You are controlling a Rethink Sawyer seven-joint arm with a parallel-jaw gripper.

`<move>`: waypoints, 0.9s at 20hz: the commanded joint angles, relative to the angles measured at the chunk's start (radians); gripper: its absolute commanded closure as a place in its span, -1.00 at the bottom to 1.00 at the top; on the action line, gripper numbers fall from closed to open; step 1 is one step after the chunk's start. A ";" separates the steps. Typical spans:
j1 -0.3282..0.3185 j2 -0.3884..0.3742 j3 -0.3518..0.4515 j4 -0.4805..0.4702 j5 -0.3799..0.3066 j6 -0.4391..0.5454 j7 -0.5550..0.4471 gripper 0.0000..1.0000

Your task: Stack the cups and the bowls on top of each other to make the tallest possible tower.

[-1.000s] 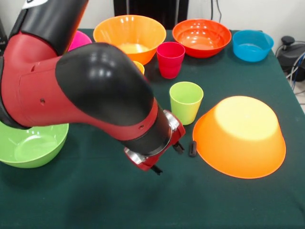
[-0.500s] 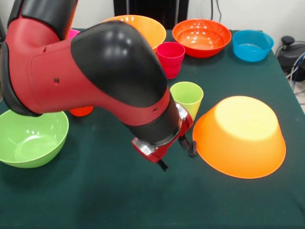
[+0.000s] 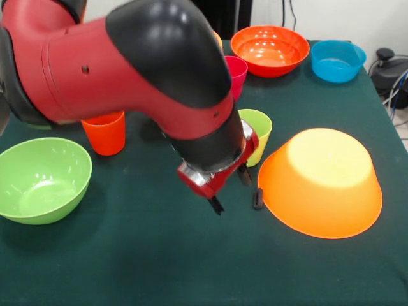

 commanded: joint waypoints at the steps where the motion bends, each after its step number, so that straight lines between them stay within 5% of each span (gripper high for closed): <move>1: -0.012 -0.173 -0.162 0.194 0.014 -0.101 0.241 -1.00; 7: -0.005 -0.349 -0.221 0.316 0.073 -0.116 0.346 -1.00; 18: -0.005 -0.348 -0.286 0.335 0.079 -0.175 0.327 -1.00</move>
